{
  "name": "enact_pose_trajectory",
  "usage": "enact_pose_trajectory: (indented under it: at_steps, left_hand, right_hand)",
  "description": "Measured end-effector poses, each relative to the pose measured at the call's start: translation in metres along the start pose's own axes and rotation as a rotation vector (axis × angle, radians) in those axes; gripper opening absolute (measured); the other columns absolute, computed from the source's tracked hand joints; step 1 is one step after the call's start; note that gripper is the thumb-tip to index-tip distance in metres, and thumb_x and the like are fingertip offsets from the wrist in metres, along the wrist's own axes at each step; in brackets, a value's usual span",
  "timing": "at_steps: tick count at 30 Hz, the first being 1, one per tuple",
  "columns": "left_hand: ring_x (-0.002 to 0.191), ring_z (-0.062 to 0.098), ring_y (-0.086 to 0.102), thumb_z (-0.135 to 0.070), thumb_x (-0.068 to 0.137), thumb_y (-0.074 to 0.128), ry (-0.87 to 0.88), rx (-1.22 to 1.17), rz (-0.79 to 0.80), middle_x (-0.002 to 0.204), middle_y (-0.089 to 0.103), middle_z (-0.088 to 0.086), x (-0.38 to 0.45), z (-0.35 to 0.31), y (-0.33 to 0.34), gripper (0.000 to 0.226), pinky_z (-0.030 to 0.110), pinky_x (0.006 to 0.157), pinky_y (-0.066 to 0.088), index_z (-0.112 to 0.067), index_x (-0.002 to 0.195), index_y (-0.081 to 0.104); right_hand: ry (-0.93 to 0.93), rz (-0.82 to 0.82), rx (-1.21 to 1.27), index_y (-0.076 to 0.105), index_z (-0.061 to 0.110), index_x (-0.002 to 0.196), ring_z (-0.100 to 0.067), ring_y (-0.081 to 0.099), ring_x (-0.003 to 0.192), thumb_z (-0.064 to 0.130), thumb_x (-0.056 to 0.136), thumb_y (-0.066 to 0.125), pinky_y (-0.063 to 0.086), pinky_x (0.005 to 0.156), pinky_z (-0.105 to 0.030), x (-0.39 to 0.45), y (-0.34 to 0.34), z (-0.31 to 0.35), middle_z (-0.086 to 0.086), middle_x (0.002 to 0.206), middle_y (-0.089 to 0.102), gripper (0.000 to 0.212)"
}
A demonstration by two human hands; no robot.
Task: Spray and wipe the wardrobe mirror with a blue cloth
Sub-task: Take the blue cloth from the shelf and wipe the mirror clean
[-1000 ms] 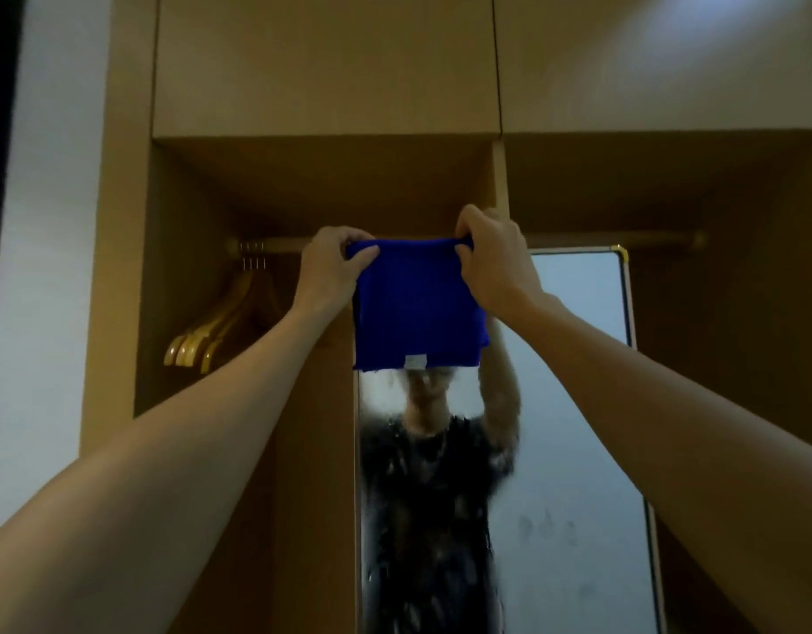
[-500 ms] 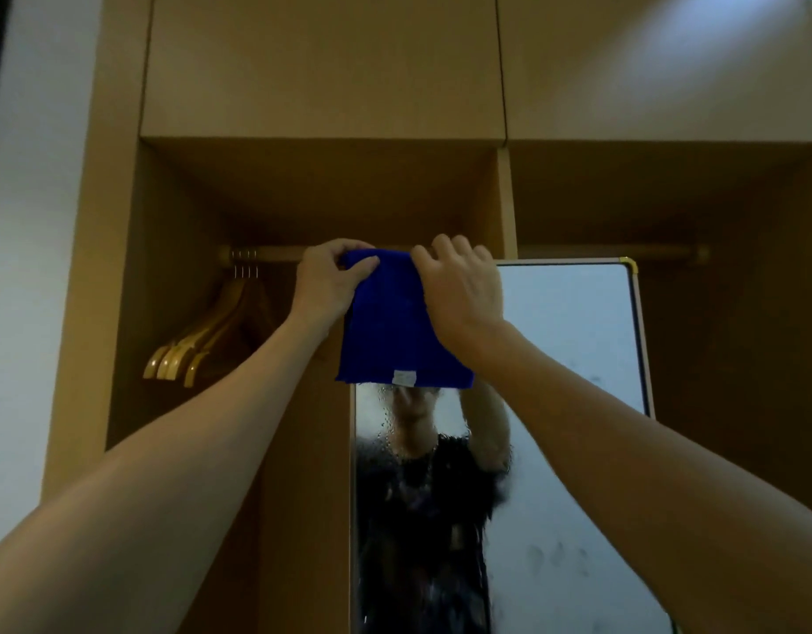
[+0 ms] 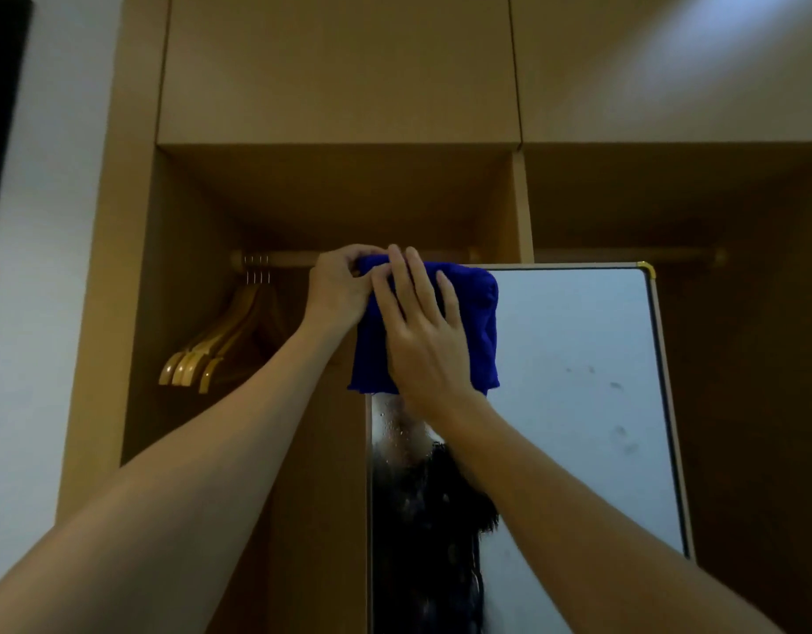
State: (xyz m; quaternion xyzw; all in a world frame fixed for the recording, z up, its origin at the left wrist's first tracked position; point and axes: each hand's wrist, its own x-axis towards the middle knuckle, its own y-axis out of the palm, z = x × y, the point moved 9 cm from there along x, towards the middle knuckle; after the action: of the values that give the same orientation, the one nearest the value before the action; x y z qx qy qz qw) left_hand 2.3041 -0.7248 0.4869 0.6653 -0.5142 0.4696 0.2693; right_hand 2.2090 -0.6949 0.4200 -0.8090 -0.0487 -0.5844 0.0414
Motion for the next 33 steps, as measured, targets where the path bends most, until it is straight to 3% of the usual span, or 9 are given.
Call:
enact_pose_trajectory:
  at_steps: [4,8,13,18,20,23,27,31,33]
  left_hand:
    - [0.102,0.007,0.057,-0.014,0.094,0.061,-0.019,-0.102,0.006,0.108,0.062,-0.008,-0.005,0.004,0.002,0.017,0.015,0.076,0.045,-0.023,0.108,0.068]
    - [0.109,0.013,0.062,-0.019,0.094,0.062,-0.188,-0.37,-0.011,0.115,0.065,-0.004,-0.013,0.031,0.003,0.025,0.03,0.09,0.052,-0.02,0.119,0.066]
    - [0.101,0.021,0.063,-0.025,0.098,0.047,-0.308,-0.658,0.002,0.103,0.069,0.004,-0.029,0.051,0.012,0.025,0.038,0.095,0.048,-0.015,0.105,0.069]
    - [0.091,0.016,0.065,-0.031,0.102,0.042,-0.253,-0.519,-0.115,0.091,0.07,-0.001,-0.025,0.046,0.01,0.032,0.033,0.085,0.049,-0.022,0.091,0.07]
    - [0.088,0.016,0.066,-0.031,0.103,0.04,-0.232,-0.467,-0.111,0.092,0.071,0.0,-0.024,0.045,0.01,0.033,0.034,0.082,0.05,-0.022,0.096,0.07]
    - [0.094,0.023,0.065,-0.033,0.105,0.034,-0.2,-0.318,-0.084,0.097,0.068,0.003,-0.018,0.041,0.007,0.033,0.042,0.09,0.05,-0.025,0.096,0.064]
    - [0.099,0.015,0.063,-0.039,0.106,0.029,-0.16,-0.264,-0.094,0.102,0.065,-0.004,-0.014,0.038,0.006,0.032,0.038,0.095,0.05,-0.036,0.094,0.058]
    - [0.102,0.015,0.062,-0.039,0.106,0.028,-0.128,-0.238,-0.094,0.111,0.064,0.0,-0.013,0.037,0.01,0.037,0.035,0.094,0.048,-0.021,0.113,0.06]
    - [0.095,0.014,0.062,-0.034,0.107,0.028,-0.09,-0.265,-0.098,0.103,0.064,-0.001,-0.013,0.033,0.012,0.034,0.03,0.086,0.047,-0.018,0.109,0.058]
  right_hand:
    - [-0.015,0.075,-0.047,0.03,0.007,0.152,-0.028,0.023,0.15,0.03,0.105,0.031,0.02,0.122,-0.051,-0.001,0.013,-0.013,-0.012,0.157,0.035,0.052]
    - [0.001,0.103,-0.011,0.022,0.014,0.156,-0.025,0.016,0.152,0.041,0.104,0.026,0.015,0.123,-0.05,-0.002,0.015,-0.013,-0.008,0.161,0.027,0.059]
    - [-0.041,0.116,-0.036,0.027,0.014,0.153,-0.026,0.015,0.152,0.045,0.104,0.025,0.013,0.123,-0.051,-0.004,0.017,-0.011,-0.01,0.162,0.026,0.058]
    - [-0.049,0.108,-0.08,0.029,0.008,0.153,-0.028,0.015,0.152,0.041,0.104,0.024,0.013,0.123,-0.052,-0.019,0.017,-0.003,-0.011,0.161,0.027,0.059]
    - [-0.067,0.132,-0.085,0.026,0.008,0.153,-0.027,0.014,0.152,0.041,0.103,0.022,0.012,0.124,-0.052,-0.024,0.02,-0.001,-0.011,0.162,0.026,0.06]
    - [-0.054,0.131,-0.075,0.025,0.009,0.154,-0.026,0.013,0.153,0.042,0.103,0.023,0.013,0.123,-0.052,-0.011,0.021,-0.005,-0.01,0.162,0.025,0.06]
    - [-0.018,0.105,-0.048,0.028,0.011,0.154,-0.025,0.014,0.152,0.043,0.103,0.024,0.014,0.123,-0.051,0.006,0.017,-0.01,-0.008,0.162,0.026,0.06]
    - [-0.02,0.095,-0.043,0.028,0.011,0.153,-0.025,0.014,0.153,0.043,0.102,0.025,0.014,0.123,-0.051,0.004,0.017,-0.011,-0.008,0.162,0.026,0.06]
    - [-0.025,0.102,-0.043,0.027,0.011,0.154,-0.025,0.012,0.153,0.043,0.102,0.025,0.013,0.123,-0.051,0.004,0.017,-0.012,-0.008,0.162,0.024,0.061]
